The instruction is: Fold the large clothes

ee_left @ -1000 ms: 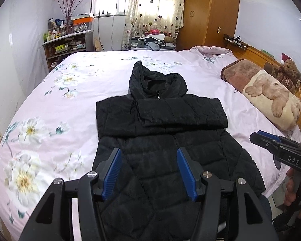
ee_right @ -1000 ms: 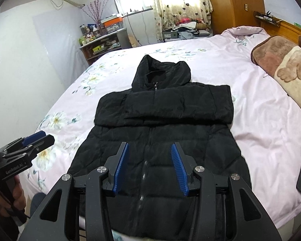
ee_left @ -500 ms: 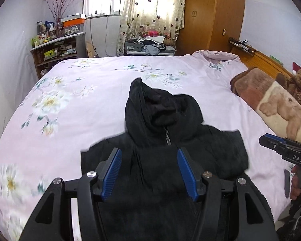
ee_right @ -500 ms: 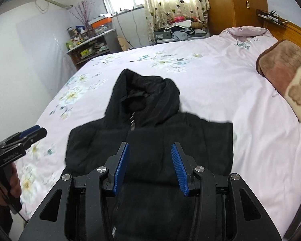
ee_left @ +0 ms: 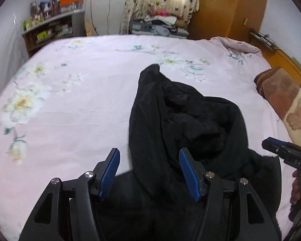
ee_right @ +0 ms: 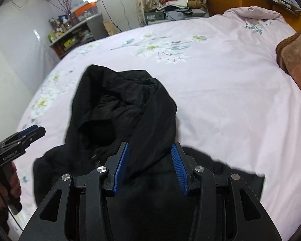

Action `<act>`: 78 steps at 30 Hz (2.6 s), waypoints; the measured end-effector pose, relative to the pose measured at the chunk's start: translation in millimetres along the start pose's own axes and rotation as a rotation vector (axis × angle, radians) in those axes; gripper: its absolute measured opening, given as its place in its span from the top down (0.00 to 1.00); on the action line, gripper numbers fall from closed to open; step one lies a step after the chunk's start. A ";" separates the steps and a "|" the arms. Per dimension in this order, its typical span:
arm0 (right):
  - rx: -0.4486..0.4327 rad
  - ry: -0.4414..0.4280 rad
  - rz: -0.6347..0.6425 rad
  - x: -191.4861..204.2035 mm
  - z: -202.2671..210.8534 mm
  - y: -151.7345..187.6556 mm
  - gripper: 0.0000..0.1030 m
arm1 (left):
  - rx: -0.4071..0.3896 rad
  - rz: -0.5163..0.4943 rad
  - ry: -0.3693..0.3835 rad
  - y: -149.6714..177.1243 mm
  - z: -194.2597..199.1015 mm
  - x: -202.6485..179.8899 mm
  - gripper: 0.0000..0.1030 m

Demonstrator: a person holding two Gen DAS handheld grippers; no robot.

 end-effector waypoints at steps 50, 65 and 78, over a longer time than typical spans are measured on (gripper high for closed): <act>-0.032 -0.254 -0.190 -32.5 84.1 197.9 0.59 | -0.059 0.100 0.128 214.0 104.6 17.4 0.91; 0.137 -0.167 -0.114 17.9 -29.1 223.6 0.70 | 0.037 -0.001 0.080 237.7 10.2 -17.0 0.71; -0.001 -0.109 -0.006 37.5 39.0 203.6 0.70 | 0.022 0.022 0.077 232.9 53.1 -21.5 0.71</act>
Point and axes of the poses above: each gripper's, at about its wrist camera, not at the fingertips, and z roughly against the way its jaws point, x to its left, y to its underside, the point moved 3 cm from there along -z, roughly the way its jaws point, and after that the axes turned 13 degrees about x, right-handed, at the moved point
